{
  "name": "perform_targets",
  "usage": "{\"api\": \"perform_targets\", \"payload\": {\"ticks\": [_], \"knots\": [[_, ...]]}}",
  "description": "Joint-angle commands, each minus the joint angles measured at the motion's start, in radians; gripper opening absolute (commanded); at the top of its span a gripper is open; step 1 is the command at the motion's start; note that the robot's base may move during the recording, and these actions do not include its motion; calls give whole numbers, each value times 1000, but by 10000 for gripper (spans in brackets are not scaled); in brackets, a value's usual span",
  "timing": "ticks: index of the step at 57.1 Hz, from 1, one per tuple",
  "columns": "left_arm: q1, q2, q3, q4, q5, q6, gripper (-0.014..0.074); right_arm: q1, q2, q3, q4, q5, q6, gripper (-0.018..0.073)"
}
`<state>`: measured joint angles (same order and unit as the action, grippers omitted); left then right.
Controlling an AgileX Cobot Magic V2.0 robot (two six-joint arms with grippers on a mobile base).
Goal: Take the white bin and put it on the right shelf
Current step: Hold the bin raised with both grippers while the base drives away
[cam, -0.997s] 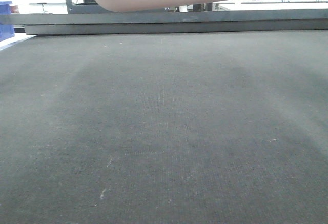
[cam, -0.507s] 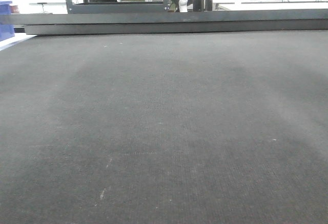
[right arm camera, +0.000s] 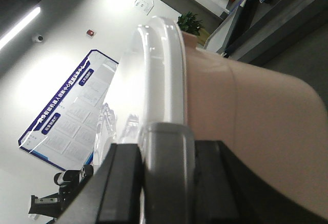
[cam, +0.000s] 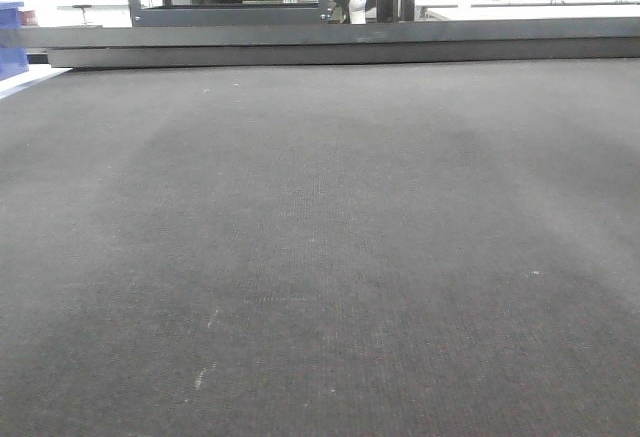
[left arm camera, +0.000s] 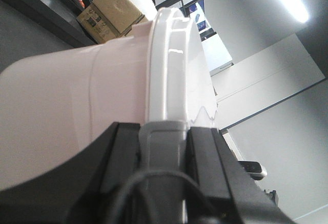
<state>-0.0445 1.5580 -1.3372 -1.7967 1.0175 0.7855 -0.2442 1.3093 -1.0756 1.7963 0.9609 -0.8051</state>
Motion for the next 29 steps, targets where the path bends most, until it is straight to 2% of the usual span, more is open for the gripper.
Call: {"api": "perform_targets", "payload": {"ticks": [1, 29], "knots": [[-61, -53, -41, -114, 305, 15, -126, 51, -41, -38, 95, 307, -2, 69], [-61, -53, -41, -114, 305, 15, -126, 51, -41, -38, 95, 307, -2, 69]]}}
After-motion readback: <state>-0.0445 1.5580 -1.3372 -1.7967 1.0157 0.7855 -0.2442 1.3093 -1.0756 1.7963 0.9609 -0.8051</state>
